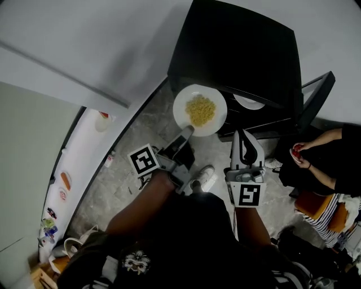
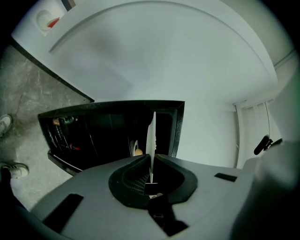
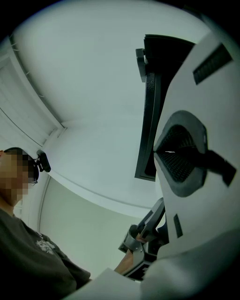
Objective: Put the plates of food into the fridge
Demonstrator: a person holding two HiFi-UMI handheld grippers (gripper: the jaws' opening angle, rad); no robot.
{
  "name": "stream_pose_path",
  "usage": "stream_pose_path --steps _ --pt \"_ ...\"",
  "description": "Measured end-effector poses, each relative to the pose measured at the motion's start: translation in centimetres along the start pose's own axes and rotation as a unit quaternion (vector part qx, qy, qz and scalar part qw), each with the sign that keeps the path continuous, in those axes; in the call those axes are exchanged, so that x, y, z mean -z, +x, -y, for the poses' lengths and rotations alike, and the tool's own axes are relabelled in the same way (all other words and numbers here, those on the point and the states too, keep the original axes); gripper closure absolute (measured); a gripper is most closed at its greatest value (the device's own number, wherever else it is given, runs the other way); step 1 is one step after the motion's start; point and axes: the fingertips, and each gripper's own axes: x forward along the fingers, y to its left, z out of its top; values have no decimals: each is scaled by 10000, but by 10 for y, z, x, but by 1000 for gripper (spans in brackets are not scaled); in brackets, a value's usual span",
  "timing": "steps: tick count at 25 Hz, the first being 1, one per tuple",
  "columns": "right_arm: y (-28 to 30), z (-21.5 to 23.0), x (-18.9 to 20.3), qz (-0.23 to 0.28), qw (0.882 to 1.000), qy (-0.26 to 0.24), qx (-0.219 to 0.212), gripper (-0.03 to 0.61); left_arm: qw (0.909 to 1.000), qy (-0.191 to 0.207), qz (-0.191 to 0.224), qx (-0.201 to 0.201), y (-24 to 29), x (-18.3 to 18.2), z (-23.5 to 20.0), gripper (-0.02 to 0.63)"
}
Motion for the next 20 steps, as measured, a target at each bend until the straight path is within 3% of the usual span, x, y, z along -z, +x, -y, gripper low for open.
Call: stream_pose_path --steps 11,20 --pt "-13 31 11 -153 9995 71 285 554 9999 22 -65 -73 52 -10 -24 575" --pt "-20 31 27 -439 9987 236 129 554 9995 137 145 -251 74 -24 -44 575"
